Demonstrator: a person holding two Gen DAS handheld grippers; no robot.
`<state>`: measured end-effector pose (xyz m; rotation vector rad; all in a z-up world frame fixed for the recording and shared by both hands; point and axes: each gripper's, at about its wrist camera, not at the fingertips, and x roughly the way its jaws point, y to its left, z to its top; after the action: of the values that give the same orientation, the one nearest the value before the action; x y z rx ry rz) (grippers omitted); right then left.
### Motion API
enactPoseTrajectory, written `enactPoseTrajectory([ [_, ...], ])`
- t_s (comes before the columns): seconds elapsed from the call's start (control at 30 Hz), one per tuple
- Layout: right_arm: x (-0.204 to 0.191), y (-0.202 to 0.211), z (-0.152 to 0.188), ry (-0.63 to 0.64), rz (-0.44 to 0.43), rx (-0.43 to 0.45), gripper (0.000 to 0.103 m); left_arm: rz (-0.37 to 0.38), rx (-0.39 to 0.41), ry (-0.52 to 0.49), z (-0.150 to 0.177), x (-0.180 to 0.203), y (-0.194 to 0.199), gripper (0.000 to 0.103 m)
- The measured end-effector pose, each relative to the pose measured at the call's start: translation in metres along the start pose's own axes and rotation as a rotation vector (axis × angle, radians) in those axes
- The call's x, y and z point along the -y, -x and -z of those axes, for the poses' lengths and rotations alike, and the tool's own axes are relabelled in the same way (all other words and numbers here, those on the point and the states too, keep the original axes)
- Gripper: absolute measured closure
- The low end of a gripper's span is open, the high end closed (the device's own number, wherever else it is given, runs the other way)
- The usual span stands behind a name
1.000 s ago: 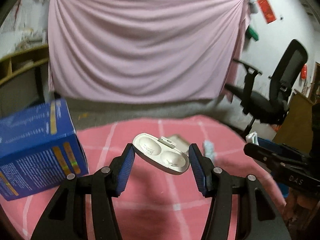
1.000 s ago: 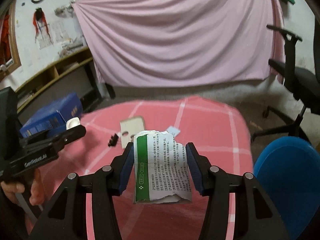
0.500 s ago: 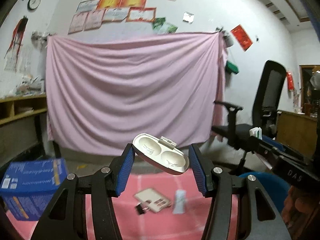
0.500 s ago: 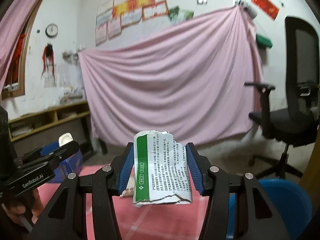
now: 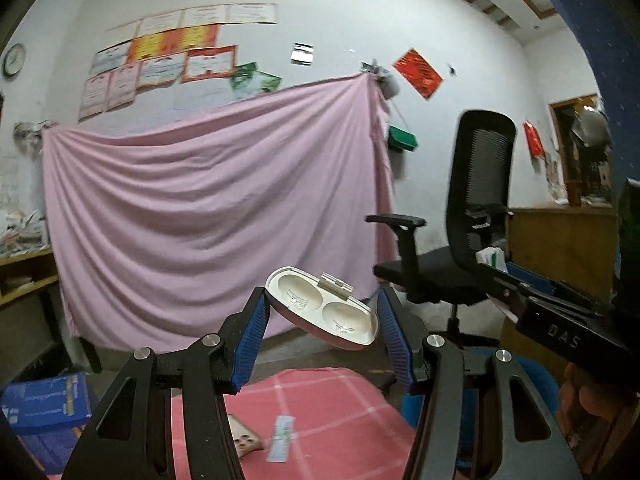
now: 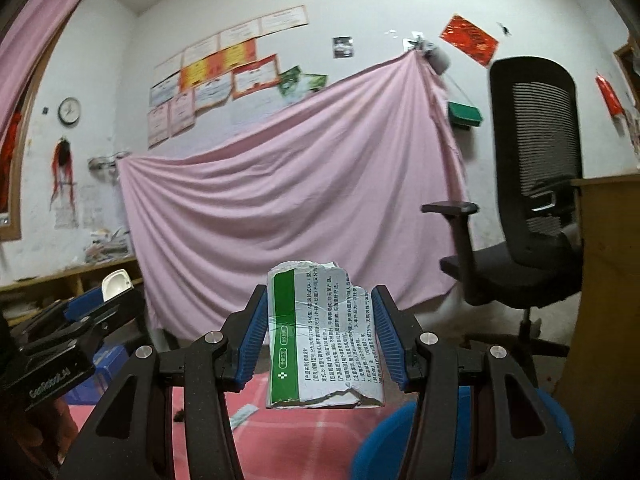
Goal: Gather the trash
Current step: 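Carry earbud case and leaflet over the blue bucket and open both tools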
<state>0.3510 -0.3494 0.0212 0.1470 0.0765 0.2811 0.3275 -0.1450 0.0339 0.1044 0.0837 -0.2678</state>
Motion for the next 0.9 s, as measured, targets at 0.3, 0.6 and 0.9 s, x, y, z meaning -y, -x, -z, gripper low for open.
enactPoseTrajectory([
  [0.3,0.046,0.012,0.005,-0.051,0.072,-0.040,0.053,0.090,-0.071,-0.012,-0.004,0.053,-0.035,0.053],
  [0.6,0.087,0.016,0.017,-0.115,0.146,-0.128,0.053,0.172,-0.236,0.023,0.010,0.083,-0.074,0.053],
  [0.9,0.117,0.007,0.033,-0.189,0.176,-0.247,0.053,0.219,-0.422,0.096,0.023,0.094,-0.116,0.053],
])
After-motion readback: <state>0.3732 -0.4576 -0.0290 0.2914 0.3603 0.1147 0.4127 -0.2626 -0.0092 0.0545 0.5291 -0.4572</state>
